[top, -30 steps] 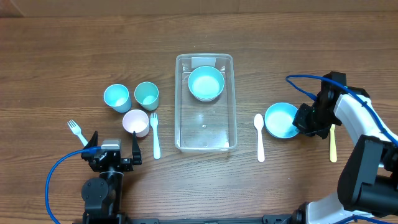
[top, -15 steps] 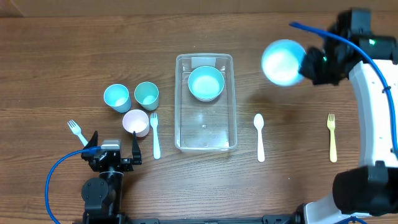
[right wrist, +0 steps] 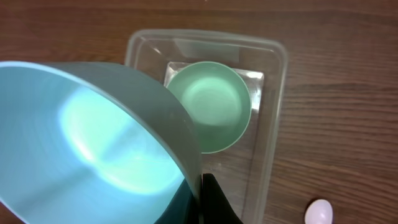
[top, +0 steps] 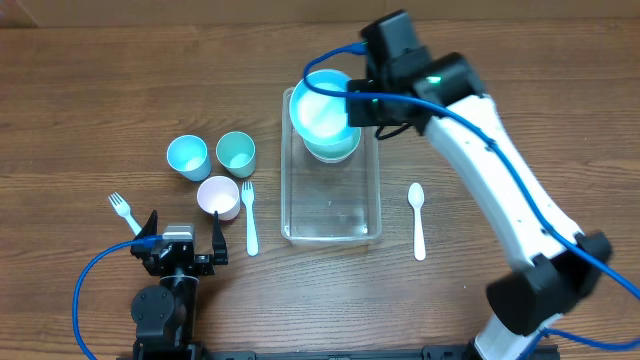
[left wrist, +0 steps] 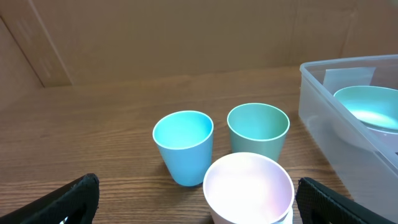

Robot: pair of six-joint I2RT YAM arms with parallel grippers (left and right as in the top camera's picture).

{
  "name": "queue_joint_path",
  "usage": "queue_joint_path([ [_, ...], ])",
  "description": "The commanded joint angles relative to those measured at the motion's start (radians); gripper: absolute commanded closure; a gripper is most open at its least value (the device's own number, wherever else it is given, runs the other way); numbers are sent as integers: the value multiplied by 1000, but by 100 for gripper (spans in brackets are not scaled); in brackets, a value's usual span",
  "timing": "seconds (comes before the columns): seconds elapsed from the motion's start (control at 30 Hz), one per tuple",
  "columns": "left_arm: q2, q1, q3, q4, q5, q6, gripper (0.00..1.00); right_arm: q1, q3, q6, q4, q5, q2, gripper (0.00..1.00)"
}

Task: Pack container
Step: 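Stack the front light-blue bowl into the container bowls and release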

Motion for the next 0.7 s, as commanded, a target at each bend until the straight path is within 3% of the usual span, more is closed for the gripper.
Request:
queue_joint_path([
  [0.0,-8,5,-6,0,12,23,0,-2,15,35,10,79,66,96],
  [0.2,-8,5,-6,0,12,23,0,-3,15,34,71,90,199,93],
  [0.43,-8,5,-6,0,12,23,0,-3,15,34,94,107,216,92],
  [0.5,-8,5,-6,0,12,23,0,-3,15,32,94,117,216,87],
  [0.63,-8,5,-6,0,12,23,0,-27,90,30,26,197,145,67],
  [0.67,-8,5,-6,0,12,23,0,-45,119,31,-10,223,112,55],
])
